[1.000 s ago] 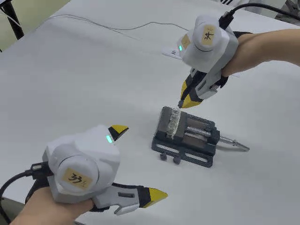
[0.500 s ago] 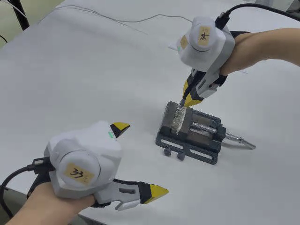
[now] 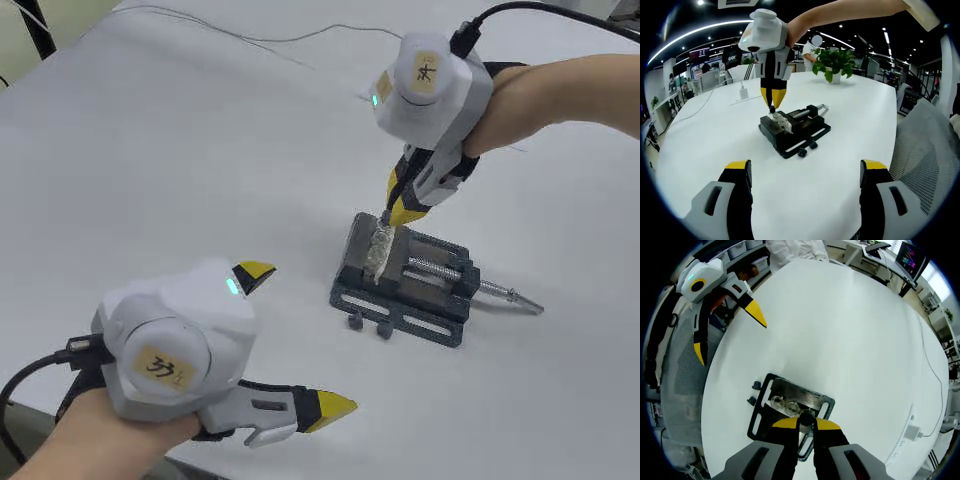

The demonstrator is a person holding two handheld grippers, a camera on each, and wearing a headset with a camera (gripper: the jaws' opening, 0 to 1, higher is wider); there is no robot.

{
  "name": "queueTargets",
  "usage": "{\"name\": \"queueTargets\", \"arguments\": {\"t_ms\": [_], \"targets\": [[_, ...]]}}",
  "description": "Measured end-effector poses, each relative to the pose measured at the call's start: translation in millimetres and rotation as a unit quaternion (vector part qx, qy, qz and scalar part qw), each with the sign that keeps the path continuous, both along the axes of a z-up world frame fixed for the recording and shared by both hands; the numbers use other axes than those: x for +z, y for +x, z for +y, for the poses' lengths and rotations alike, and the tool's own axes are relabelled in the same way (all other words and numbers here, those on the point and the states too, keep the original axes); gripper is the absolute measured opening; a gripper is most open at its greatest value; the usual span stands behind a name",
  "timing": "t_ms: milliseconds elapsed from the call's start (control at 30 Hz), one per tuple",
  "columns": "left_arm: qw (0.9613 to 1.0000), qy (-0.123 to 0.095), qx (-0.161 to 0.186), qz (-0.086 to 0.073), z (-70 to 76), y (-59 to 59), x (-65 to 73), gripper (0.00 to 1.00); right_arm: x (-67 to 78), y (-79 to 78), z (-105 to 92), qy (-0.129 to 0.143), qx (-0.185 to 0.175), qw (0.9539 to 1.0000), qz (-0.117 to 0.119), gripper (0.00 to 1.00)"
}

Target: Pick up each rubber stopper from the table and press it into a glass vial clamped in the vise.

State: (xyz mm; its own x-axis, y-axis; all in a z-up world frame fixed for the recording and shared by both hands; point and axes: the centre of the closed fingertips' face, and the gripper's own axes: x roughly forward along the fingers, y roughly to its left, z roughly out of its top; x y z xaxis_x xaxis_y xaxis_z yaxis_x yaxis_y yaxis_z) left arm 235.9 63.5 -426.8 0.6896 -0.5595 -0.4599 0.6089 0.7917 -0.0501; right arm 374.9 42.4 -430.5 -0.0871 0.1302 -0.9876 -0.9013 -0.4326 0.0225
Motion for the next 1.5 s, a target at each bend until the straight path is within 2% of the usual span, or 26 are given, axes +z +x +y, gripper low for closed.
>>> {"name": "queueTargets", "arguments": {"t_ms": [133,200,367,433,533,600,833,967,1100,1267,1500], "targets": [[1.0000,-0.002,-0.002,0.000,-2.4,0.0,-0.2,0.88,0.6,0.2,-2.1,-0.007,-0.016,0.9998,-0.001,0.06],[1.0000,-0.003,-0.003,0.001,-3.5,0.3,-0.4,0.88,1.0,-1.9,-2.2,-0.009,-0.039,0.9992,0.003,0.06],[1.0000,-0.005,-0.005,0.000,-6.3,1.1,-0.4,0.88,0.1,0.6,1.3,-0.015,-0.067,0.9976,0.008,0.05],[1.0000,-0.005,-0.007,0.001,-7.3,1.3,-0.6,0.88,0.4,-0.4,0.9,-0.020,-0.089,0.9957,0.016,0.05],[1.0000,-0.006,-0.008,0.001,-7.6,1.8,-0.9,0.88,0.8,-1.3,1.4,-0.029,-0.103,0.9940,0.024,0.05],[0.9999,-0.006,-0.008,0.001,-7.9,2.0,-0.9,0.88,-0.6,3.6,6.6,-0.039,-0.111,0.9927,0.027,0.05],[0.9999,-0.008,-0.008,0.003,-10.1,2.3,-1.7,0.87,-1.2,1.9,7.0,-0.069,-0.129,0.9886,0.034,0.04],[0.9999,-0.009,-0.011,0.005,-12.9,1.6,-2.5,0.87,-1.5,1.3,5.0,-0.076,-0.159,0.9833,0.045,0.05],[0.9999,-0.008,-0.012,0.004,-13.3,1.7,-1.2,0.87,-0.6,-2.4,2.6,-0.083,-0.156,0.9832,0.047,0.05],[1.0000,-0.005,-0.008,0.003,-7.8,1.8,0.2,0.87,1.0,-5.9,0.0,-0.085,-0.121,0.9883,0.036,0.06],[1.0000,0.000,-0.006,0.002,-3.9,1.1,2.4,0.86,2.6,-7.4,-2.8,-0.071,-0.105,0.9915,0.032,0.07]]}}
